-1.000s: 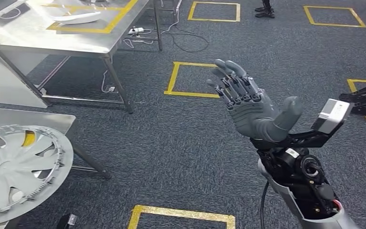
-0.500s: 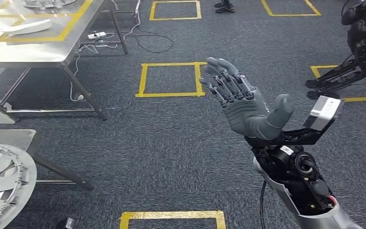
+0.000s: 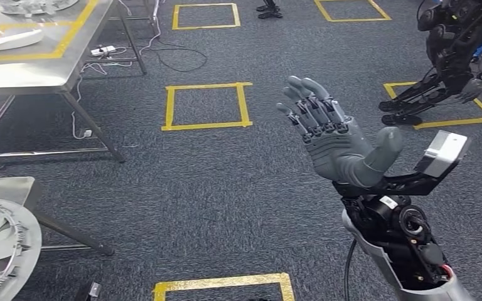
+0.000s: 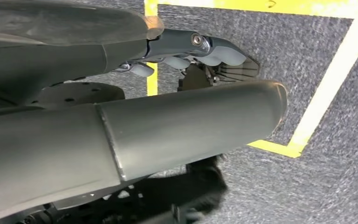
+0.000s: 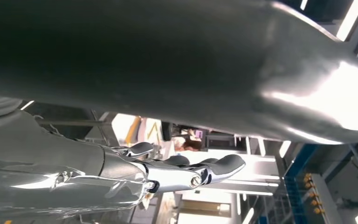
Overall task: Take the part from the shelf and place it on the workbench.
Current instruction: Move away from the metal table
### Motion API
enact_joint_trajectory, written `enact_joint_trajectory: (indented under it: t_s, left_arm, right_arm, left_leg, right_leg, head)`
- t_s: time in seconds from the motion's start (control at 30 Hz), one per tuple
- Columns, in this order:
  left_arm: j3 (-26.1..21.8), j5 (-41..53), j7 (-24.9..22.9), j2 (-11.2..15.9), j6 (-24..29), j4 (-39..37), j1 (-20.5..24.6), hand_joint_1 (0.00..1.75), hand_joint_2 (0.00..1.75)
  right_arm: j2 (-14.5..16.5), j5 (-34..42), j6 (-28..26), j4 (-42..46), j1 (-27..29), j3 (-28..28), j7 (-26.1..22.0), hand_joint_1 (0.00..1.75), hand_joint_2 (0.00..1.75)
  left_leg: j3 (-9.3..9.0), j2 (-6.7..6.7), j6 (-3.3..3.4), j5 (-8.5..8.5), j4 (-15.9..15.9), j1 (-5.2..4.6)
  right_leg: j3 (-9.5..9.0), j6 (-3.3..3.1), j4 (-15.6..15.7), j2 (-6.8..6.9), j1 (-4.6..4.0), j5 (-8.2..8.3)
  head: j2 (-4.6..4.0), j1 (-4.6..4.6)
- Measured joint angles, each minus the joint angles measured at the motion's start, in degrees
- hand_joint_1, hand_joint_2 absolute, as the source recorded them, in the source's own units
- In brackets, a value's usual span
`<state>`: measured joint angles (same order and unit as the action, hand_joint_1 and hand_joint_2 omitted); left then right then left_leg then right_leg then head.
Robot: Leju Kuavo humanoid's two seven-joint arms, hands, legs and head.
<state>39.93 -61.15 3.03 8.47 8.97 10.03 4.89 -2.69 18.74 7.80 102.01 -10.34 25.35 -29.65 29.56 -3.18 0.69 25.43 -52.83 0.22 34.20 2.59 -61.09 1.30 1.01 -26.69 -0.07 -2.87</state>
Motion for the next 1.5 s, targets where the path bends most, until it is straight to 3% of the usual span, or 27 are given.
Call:
enact_joint_trajectory:
  t_s: [0.07, 0.17, 0.2, 0.27, 0.33, 0.37, 0.4, 0.47, 0.53, 0.57, 0.6, 0.67, 0.73, 0.77, 0.83, 0.87, 0.9, 0.93, 1.0, 1.07, 1.17, 1.23, 1.27, 1.33, 1.4, 1.43, 1.5]
  left_arm:
    - [0.0, 0.1, 0.0, 0.1, 0.0, 0.0, 0.0, 0.0, 0.0]
    - [0.0, 0.1, 0.0, 0.1, -0.1, 0.0, 0.1, 0.0, 0.0]
    - [0.0, 0.1, 0.0, 0.1, -0.1, 0.0, 0.1, 0.0, 0.0]
    - [0.0, 0.1, 0.0, 0.1, -0.1, 0.0, 0.1, 0.0, 0.0]
    - [0.0, 0.0, 0.0, 0.1, -0.1, 0.0, 0.0, 0.0, 0.0]
    - [0.0, 0.0, 0.0, 0.0, -0.1, 0.0, 0.0, 0.0, 0.0]
    - [0.0, -0.1, 0.0, 0.0, -0.1, 0.0, -0.1, 0.0, 0.0]
    - [0.0, -0.3, 0.0, 0.0, -0.1, 0.0, -0.1, 0.0, 0.0]
    - [0.0, -0.4, 0.0, 0.1, -0.1, 0.0, 0.0, 0.0, 0.0]
    - [0.0, -0.5, 0.0, 0.1, -0.1, 0.0, 0.0, 0.0, 0.0]
    - [0.0, -0.5, 0.0, 0.2, -0.1, 0.0, 0.0, 0.0, 0.0]
    - [0.0, -0.5, 0.0, 0.2, 0.0, 0.0, 0.0, 0.0, 0.0]
    - [0.0, -0.6, -0.1, 0.1, 0.0, 0.0, 0.1, 0.0, 0.0]
    - [0.0, -0.6, -0.2, 0.1, 0.0, 0.0, 0.1, 0.0, 0.0]
    - [0.0, -0.7, -0.3, 0.1, 0.1, 0.0, 0.0, 0.0, 0.0]
    - [0.0, -0.7, -0.4, 0.1, 0.1, 0.0, 0.0, 0.0, 0.0]
    - [0.0, -0.7, -0.5, 0.0, 0.1, 0.0, -0.1, 0.0, 0.0]
    - [0.0, -0.7, -0.5, 0.0, 0.1, 0.0, -0.1, 0.0, 0.0]
    - [0.0, -0.7, -0.6, -0.2, 0.1, 0.0, -0.1, 0.0, 0.0]
    - [0.0, -0.7, -0.6, -0.1, 0.1, 0.0, 0.0, 0.0, 0.0]
    - [0.0, -0.7, -0.5, 0.0, 0.1, 0.0, 0.1, 0.0, 0.0]
    - [0.0, -0.7, -0.4, 0.0, 0.1, 0.0, 0.1, 0.0, 0.0]
    - [0.0, -0.7, -0.4, 0.1, 0.1, 0.0, 0.2, 0.0, 0.0]
    - [0.0, -0.6, -0.3, 0.1, 0.1, 0.0, 0.1, 0.0, 0.0]
    - [0.1, -0.5, -0.3, 0.1, 0.1, 0.0, -0.1, 0.0, 0.0]
    - [0.1, -0.5, -0.3, 0.1, 0.1, 0.0, -0.1, 0.0, 0.0]
    - [0.2, -0.5, -0.3, 0.2, 0.1, 0.0, -0.1, 0.0, 0.0]
  right_arm:
    - [0.0, 0.0, -0.1, 0.3, 0.1, 0.0, 0.2, 0.0, 0.0]
    - [-0.1, -0.1, -0.2, 0.6, 0.2, 0.0, 0.3, 0.0, 0.0]
    - [-0.1, -0.1, -0.2, 0.6, 0.2, 0.0, 0.3, 0.0, 0.0]
    - [-0.1, -0.1, -0.2, 0.9, 0.2, 0.1, 0.3, 0.0, 0.0]
    - [-0.1, -0.1, -0.3, 1.0, 0.2, 0.1, 0.3, 0.0, 0.0]
    - [-0.1, -0.1, -0.3, 1.0, 0.3, 0.2, 0.3, 0.0, 0.0]
    - [-0.1, -0.1, -0.3, 1.0, 0.3, 0.2, 0.4, 0.0, 0.0]
    - [-0.1, -0.1, -0.3, 1.0, 0.3, 0.3, 0.4, 0.0, 0.0]
    - [-0.1, -0.1, -0.4, 1.0, 0.2, 0.3, 0.6, 0.0, 0.0]
    - [-0.1, -0.1, -0.5, 1.0, 0.2, 0.4, 0.6, 0.0, 0.0]
    - [-0.1, -0.1, -0.6, 1.0, 0.2, 0.4, 0.7, 0.0, 0.0]
    - [-0.2, -0.1, -0.9, 1.0, 0.3, 0.4, 0.9, 0.0, 0.0]
    - [-0.4, -0.1, -1.2, 1.0, 0.4, 0.4, 0.9, 0.0, 0.0]
    - [-0.5, -0.1, -1.2, 1.0, 0.4, 0.3, 0.9, 0.0, 0.0]
    - [-0.6, -0.1, -1.2, 1.0, 0.5, 0.4, 0.9, 0.0, 0.0]
    - [-0.6, -0.1, -1.2, 1.0, 0.6, 0.4, 1.0, 0.0, 0.0]
    - [-0.6, -0.1, -1.3, 1.0, 0.7, 0.3, 1.0, 0.0, 0.0]
    - [-0.7, -0.1, -1.3, 1.0, 0.7, 0.3, 1.0, 0.0, 0.0]
    - [-0.7, -0.1, -1.3, 1.0, 0.7, 0.3, 1.0, 0.0, 0.0]
    - [-0.7, -0.1, -1.3, 1.0, 0.6, 0.3, 1.0, 0.0, 0.0]
    - [-0.8, -0.1, -1.3, 1.0, 0.6, 0.3, 1.1, 0.0, 0.0]
    - [-0.8, -0.1, -1.4, 1.2, 0.6, 0.3, 1.1, 0.0, 0.0]
    - [-0.9, -0.1, -1.4, 1.2, 0.6, 0.3, 1.1, 0.0, 0.0]
    - [-0.9, -0.1, -1.5, 1.3, 0.6, 0.3, 1.2, 0.0, 0.0]
    - [-0.9, -0.1, -1.8, 1.3, 0.8, 0.3, 1.2, 0.0, 0.0]
    - [-0.9, -0.3, -2.0, 1.3, 1.0, 0.2, 1.3, 0.0, 0.0]
    - [-0.9, -1.5, -2.8, 1.3, 1.2, 0.2, 1.8, 0.0, 0.0]
  left_leg:
    - [0.03, -0.55, -0.56, 0.4, -0.6, -0.19]
    - [0.03, -1.24, -1.25, 0.69, -1.0, -0.17]
    - [0.33, -0.69, -1.55, 1.37, -2.0, -0.03]
    - [2.61, 1.32, -2.03, 4.66, -7.7, 0.17]
    - [6.42, 2.59, -2.12, 8.58, -15.9, 0.2]
    - [7.83, 2.72, -2.06, 9.45, -18.7, 0.19]
    - [8.31, 2.78, -1.92, 9.15, -19.3, 0.19]
    - [6.04, 3.17, -1.39, 5.52, -13.8, 0.16]
    - [2.24, 4.88, -0.8, 1.68, -5.2, 0.11]
    - [1.1, 5.59, -0.62, 0.79, -2.6, 0.04]
    - [0.6, 5.97, -0.51, 0.55, -1.3, -0.07]
    - [0.49, 5.25, -0.25, 0.41, -0.8, -0.14]
    - [0.21, 4.22, 0.2, 0.06, -0.1, 0.03]
    - [0.09, 3.65, 0.4, -0.07, 0.1, 0.12]
    - [0.03, 2.59, 0.6, -0.06, 0.2, -0.03]
    - [0.02, 2.04, 0.61, -0.02, 0.2, -0.07]
    - [0.01, 1.52, 0.58, 0.03, 0.1, -0.07]
    - [-0.04, 1.02, 0.49, 0.12, 0.0, -0.04]
    - [-0.24, 0.13, 0.13, 0.5, -0.3, 0.04]
    - [-0.3, -0.5, -0.38, 0.94, -0.8, -0.18]
    - [-0.29, -1.52, -1.03, 1.2, -1.0, -0.42]
    - [0.18, -0.71, -1.61, 2.42, -2.5, -0.2]
    - [1.25, 0.3, -1.86, 3.92, -4.9, -0.07]
    - [5.05, 2.23, -2.1, 7.78, -12.9, 0.04]
    - [8.34, 2.71, -1.99, 9.42, -19.0, 0.03]
    - [8.57, 2.81, -1.77, 8.57, -18.9, 0.01]
    - [5.75, 3.6, -0.98, 4.36, -12.2, -0.13]
  right_leg:
    - [-2.47, -0.6, 5.1, 0.83, -0.18, 1.47]
    - [-2.37, -1.99, 5.6, -0.35, -0.39, 1.59]
    - [-2.35, -2.33, 5.7, -0.75, -0.34, 1.74]
    - [-2.29, -2.91, 5.9, -1.52, -0.16, 2.03]
    - [-2.05, -3.22, 5.9, -2.39, -0.24, 2.16]
    - [-1.97, -3.3, 5.9, -2.9, -0.29, 2.19]
    - [-1.92, -3.34, 5.9, -3.46, -0.34, 2.23]
    - [-1.98, -3.31, 5.8, -4.62, -0.39, 2.31]
    - [-1.92, -3.08, 5.8, -5.66, -0.41, 2.41]
    - [-1.77, -2.85, 5.8, -6.13, -0.41, 2.51]
    - [-1.58, -2.57, 5.8, -6.57, -0.38, 2.61]
    - [-1.28, -1.9, 5.8, -7.29, -0.28, 2.78]
    - [-0.52, -1.44, 4.1, -5.83, -0.41, 1.52]
    - [0.61, -1.26, 1.5, -4.5, -0.5, -0.13]
    - [4.03, -0.93, -6.5, -2.41, -0.5, -4.14]
    - [5.53, -0.79, -9.8, -2.06, -0.44, -5.37]
    - [6.15, -0.69, -11.2, -1.87, -0.39, -5.48]
    - [5.56, -0.61, -10.2, -1.66, -0.35, -4.43]
    - [1.7, -0.47, -2.6, -0.48, -0.26, -0.69]
    - [-1.47, -0.83, 3.8, 0.73, -0.45, 1.38]
    - [-1.79, -2.05, 5.0, -0.08, -0.67, 1.54]
    - [-1.79, -2.75, 5.2, -0.97, -0.59, 1.81]
    - [-1.79, -3.05, 5.3, -1.38, -0.49, 1.97]
    - [-1.56, -3.4, 5.3, -2.23, -0.52, 2.16]
    - [-1.37, -3.57, 5.3, -3.32, -0.67, 2.28]
    - [-1.33, -3.63, 5.3, -3.92, -0.74, 2.33]
    - [-1.36, -3.62, 5.3, -5.13, -0.81, 2.45]
  head:
    - [0.0, -0.08]
    - [0.0, 0.54]
    - [0.0, 0.73]
    - [0.0, 1.29]
    - [0.0, 1.93]
    - [0.0, 2.04]
    - [0.0, 2.1]
    - [0.0, 2.14]
    - [0.0, 2.2]
    - [0.0, 2.2]
    - [0.0, 2.21]
    - [0.0, 2.14]
    - [0.0, 1.83]
    - [0.0, 1.51]
    - [0.0, 0.97]
    - [0.0, 0.81]
    - [0.0, 0.66]
    - [0.0, 0.44]
    - [0.0, -0.01]
    - [0.0, -0.27]
    - [0.0, 0.23]
    - [0.0, 0.61]
    - [0.0, 0.89]
    - [0.0, 1.62]
    - [0.0, 1.96]
    - [0.0, 2.03]
    - [0.0, 2.1]
